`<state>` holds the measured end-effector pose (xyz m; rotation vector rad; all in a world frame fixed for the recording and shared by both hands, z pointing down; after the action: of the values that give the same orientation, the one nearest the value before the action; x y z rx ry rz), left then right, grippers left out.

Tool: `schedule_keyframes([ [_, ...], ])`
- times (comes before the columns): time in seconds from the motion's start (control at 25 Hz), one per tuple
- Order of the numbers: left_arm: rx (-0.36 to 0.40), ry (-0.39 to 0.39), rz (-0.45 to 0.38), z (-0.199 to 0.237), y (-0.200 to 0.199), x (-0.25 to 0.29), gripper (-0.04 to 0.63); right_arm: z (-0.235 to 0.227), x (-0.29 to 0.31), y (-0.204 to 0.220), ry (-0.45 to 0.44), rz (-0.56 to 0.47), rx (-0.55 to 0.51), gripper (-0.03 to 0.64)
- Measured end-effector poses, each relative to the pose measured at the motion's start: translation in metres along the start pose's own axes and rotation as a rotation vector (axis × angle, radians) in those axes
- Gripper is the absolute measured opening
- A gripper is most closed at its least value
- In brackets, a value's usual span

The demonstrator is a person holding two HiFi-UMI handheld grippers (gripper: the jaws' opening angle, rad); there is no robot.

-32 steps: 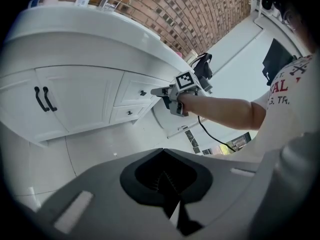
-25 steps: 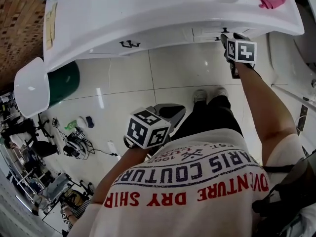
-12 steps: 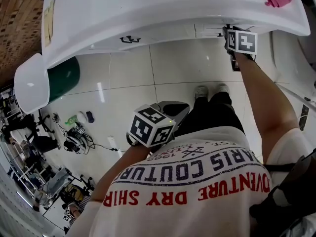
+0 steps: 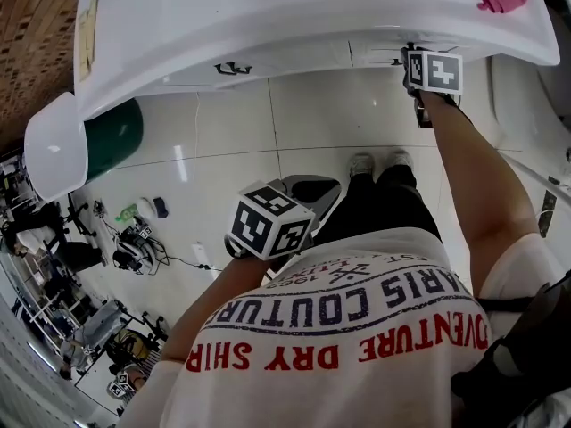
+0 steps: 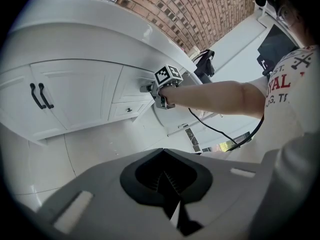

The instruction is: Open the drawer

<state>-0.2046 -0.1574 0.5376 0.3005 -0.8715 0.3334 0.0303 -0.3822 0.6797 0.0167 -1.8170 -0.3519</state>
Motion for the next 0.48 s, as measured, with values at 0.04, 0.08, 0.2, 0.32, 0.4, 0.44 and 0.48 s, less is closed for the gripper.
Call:
schedule_keyframes([
  [0.04,0.003,0.001,0.001,-0.001,-0.001,0.000,-0.003,0.000,-0.001,0.000,0.000,0.001,-0.002,0.133],
  [0.08,0.006,0.002,0.002,-0.003,-0.002,0.000,-0.002,-0.001,-0.003,0.000,0.000,0.004,-0.004,0.133],
  [0.2,0.010,0.001,0.002,-0.008,-0.003,-0.001,-0.002,0.000,-0.008,0.003,0.002,0.008,-0.011,0.133],
  [0.32,0.013,0.003,-0.003,-0.006,-0.005,-0.001,-0.002,0.002,-0.009,0.010,0.004,0.011,-0.019,0.133],
  [0.4,0.017,0.004,-0.004,-0.005,-0.006,0.000,-0.002,0.004,-0.007,0.018,-0.002,0.016,-0.027,0.132],
  [0.44,0.019,0.005,-0.004,-0.004,-0.006,0.000,-0.002,0.006,-0.007,0.023,-0.007,0.020,-0.031,0.132],
  [0.48,0.021,0.005,-0.005,-0.003,-0.007,0.000,-0.002,0.006,-0.007,0.029,-0.011,0.024,-0.034,0.133],
])
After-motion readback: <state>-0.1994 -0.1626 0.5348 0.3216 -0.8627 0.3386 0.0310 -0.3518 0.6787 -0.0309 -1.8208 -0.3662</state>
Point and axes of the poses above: the fingertips, and each gripper's own axes: x forward along the fingers, z to its left, y out of its underside, the point moved 10 cm from there along -x, backward along the fingers, and after that the axes turned 13 degrees about z, right-handed, at the moved point
